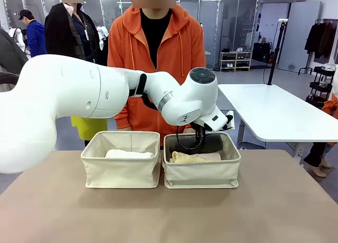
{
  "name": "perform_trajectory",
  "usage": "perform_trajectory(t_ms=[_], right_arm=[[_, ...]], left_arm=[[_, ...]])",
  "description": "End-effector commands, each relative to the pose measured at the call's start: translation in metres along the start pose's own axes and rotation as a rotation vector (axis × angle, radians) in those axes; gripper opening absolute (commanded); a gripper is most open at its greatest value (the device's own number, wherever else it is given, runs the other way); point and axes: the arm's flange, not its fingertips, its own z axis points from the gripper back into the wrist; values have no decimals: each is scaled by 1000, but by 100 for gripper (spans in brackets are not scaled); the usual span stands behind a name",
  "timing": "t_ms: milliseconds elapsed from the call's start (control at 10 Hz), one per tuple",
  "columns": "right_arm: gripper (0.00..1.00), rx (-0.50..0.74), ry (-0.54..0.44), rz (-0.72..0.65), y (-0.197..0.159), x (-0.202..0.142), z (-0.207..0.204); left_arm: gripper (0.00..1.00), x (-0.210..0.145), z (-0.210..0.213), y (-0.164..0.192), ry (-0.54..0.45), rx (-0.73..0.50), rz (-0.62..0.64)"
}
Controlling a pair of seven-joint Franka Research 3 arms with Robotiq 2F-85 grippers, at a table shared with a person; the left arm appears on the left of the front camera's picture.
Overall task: Divide the towels into two baskets.
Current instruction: Pick up one hotel-folded towel from the bottom of the table and place it in the Fabric basket indicated by the person.
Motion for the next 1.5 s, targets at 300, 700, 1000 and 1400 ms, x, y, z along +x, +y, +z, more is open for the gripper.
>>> perform_trajectory(t_ms=[300, 700, 1000, 1400], right_arm=[[100, 9, -14, -3, 4, 1, 3], [100, 9, -14, -3, 4, 1, 3], [100, 9, -14, -3, 4, 1, 3], [100, 9, -14, -3, 4, 1, 3]], left_arm=[[100, -7, 23, -9, -20, -9, 35], [100, 1, 3, 1, -2, 3, 3], [100, 1, 3, 1, -2, 3, 3], [100, 1, 3, 1, -2, 3, 3]])
